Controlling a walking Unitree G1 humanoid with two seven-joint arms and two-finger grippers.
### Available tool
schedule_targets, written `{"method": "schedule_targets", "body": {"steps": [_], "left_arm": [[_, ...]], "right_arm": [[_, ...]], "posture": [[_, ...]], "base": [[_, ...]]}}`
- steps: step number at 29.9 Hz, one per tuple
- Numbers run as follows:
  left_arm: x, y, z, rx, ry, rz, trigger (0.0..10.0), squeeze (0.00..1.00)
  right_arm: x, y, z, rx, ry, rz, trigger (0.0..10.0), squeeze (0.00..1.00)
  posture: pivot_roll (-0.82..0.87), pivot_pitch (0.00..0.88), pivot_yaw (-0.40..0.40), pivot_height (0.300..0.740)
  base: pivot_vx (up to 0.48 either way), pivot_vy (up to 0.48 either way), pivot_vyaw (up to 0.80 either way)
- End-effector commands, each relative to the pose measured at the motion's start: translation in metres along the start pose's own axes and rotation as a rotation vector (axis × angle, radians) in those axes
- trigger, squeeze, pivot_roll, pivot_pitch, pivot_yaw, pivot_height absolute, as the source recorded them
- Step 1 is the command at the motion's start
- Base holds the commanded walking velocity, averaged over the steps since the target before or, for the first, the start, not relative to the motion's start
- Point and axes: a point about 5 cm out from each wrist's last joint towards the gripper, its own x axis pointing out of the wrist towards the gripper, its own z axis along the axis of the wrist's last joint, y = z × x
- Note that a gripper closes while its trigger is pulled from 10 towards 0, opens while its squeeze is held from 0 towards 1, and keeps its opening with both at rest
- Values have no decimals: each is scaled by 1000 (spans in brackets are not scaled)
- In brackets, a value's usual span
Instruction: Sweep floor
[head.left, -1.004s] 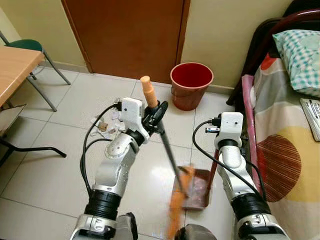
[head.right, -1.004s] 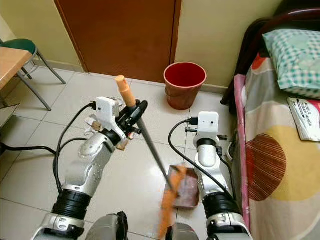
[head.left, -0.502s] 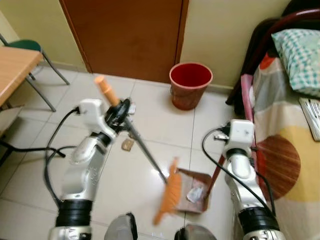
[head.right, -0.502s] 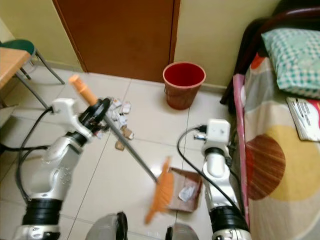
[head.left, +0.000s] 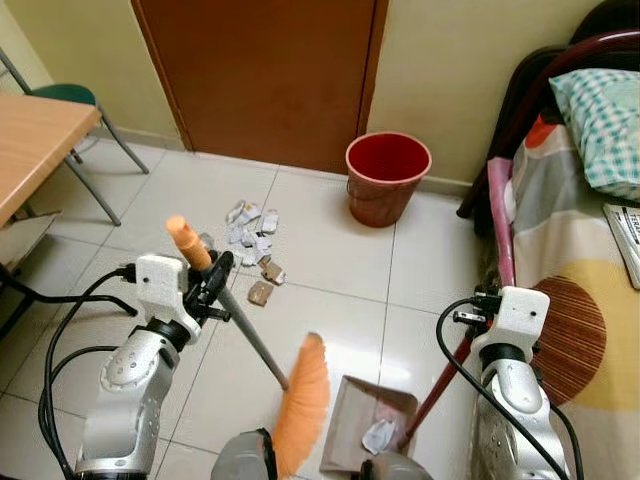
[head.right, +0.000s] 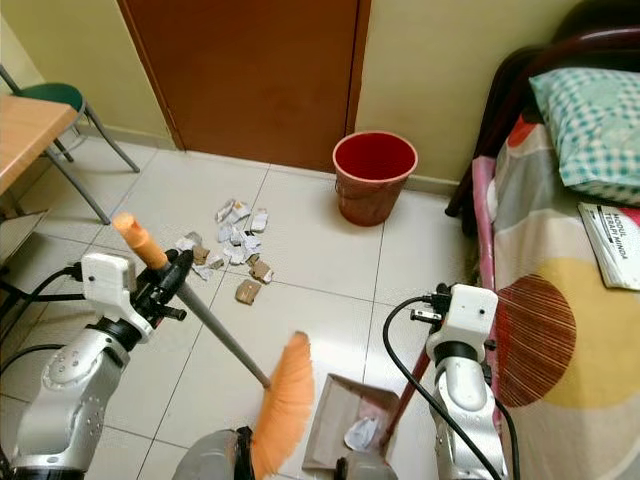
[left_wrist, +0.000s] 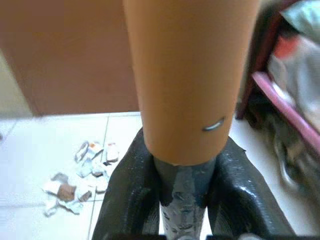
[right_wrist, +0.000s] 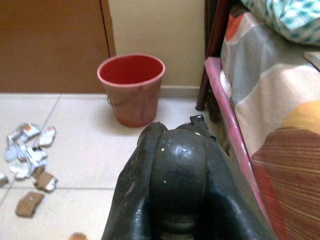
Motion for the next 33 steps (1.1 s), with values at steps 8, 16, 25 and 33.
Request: {"method": "schedule_targets", "body": {"steps": [8, 16, 25, 33], "left_arm": [[2, 15, 24, 328, -137, 191, 10000, 0], [3, 0, 16, 330, -113, 106, 10000, 0], [-6, -8, -1, 195, -34, 131, 10000, 0], [-5, -7, 2, 176, -54, 142, 10000, 0]], "right_arm": [[2, 10, 18, 22, -63, 54, 10000, 0], [6, 9, 20, 12, -63, 62, 10000, 0], [4, 5, 18, 0, -49, 60, 10000, 0], [0, -1, 16, 10, -31, 32, 10000, 0]], "posture": [[-1, 53, 20, 740], [-1, 58, 17, 740], [-2, 69, 10, 740], [-8, 77, 2, 740]], "base": [[0, 0, 0], [0, 0, 0], [0, 0, 0], [145, 0, -491]]}}
